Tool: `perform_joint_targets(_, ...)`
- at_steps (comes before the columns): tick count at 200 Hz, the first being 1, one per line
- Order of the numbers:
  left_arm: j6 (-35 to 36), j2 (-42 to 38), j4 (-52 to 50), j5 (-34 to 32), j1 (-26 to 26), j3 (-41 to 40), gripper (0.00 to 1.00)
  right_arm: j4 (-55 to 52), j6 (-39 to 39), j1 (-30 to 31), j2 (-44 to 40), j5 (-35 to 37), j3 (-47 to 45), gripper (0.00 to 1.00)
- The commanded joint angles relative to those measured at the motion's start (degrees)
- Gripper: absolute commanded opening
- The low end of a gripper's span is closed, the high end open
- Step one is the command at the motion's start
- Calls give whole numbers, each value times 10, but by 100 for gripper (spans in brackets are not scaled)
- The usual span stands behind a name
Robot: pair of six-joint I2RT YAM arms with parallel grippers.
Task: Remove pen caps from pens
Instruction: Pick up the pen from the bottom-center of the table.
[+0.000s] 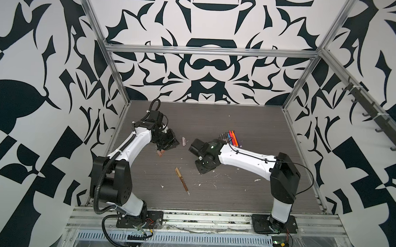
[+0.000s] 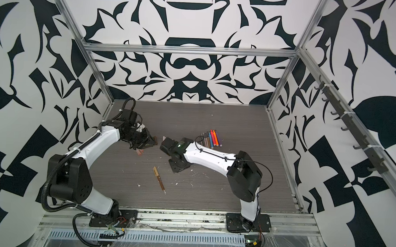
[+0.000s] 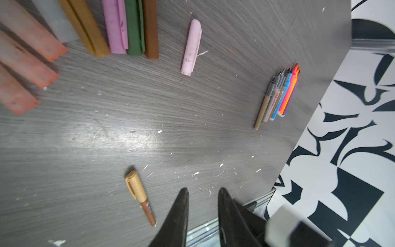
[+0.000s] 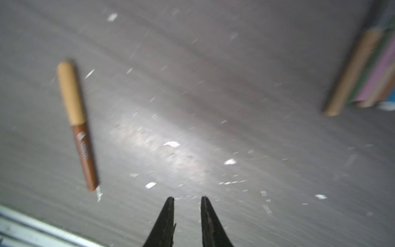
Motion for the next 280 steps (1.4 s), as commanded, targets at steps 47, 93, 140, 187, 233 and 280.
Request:
perform_joint_targets(47,-57,-50,42,-1,5,-35,28,66,43,86,34,-70,21,34)
perform_joint_targets(93,-57,-79,30,-6,13,-50,28,63,40,91,94,-79,66,33)
perform_joint_targets(140,-45,-95,12,0,32,-59,28,45,41,92,144,-67,106,33)
perform_joint_targets(187,-34,-104,-6,7,46,-55,29,13,50,93,183,-40,131,29)
perform_joint_targets(233,-35,-109,-5,13,46,-70,31,24,65,91,153,-24,87,15)
perform_joint_targets(280,-70,-89,45,65,41,-97,35,63,70,61,76,-42,-5,10)
